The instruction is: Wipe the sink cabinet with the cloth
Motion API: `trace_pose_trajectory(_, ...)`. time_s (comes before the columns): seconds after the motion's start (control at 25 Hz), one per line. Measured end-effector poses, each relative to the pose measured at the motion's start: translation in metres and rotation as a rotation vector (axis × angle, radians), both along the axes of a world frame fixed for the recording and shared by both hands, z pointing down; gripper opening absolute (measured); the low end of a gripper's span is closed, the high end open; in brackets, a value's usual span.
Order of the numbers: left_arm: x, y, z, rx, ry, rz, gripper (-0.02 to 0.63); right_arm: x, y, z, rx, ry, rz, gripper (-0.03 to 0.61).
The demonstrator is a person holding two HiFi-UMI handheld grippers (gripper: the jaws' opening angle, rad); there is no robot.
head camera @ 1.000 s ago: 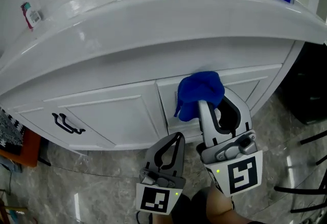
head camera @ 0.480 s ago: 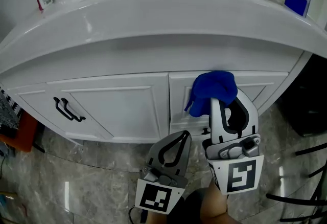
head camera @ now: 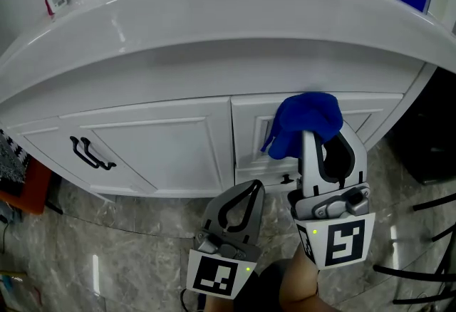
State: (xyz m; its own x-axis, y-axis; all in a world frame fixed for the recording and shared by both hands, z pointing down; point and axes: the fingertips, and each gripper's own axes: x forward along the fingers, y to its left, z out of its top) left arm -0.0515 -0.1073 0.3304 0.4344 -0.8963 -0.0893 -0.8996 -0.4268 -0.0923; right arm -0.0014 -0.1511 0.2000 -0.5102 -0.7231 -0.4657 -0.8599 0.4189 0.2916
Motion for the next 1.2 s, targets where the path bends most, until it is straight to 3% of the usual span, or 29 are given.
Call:
trace_pose_trajectory(0.12,0.0,-0.001,0.0,-0.004,0.037,-0.006,0.005,0.005,-0.001,0.0,0.0,-0.004,0.01,0.058)
trace_pose_trajectory(0.36,0.003,-0.002,0.003,-0.009,-0.003,0.006,0.005,0.018,-0.004,0.0,-0.011,-0.044,0.03,0.058)
trace_pose_trajectory(1.2,0.009,0.0,0.002,-0.017,0.011,0.009,0.005,0.052,-0.012,0.002,-0.02,-0.083,0.108,0.058)
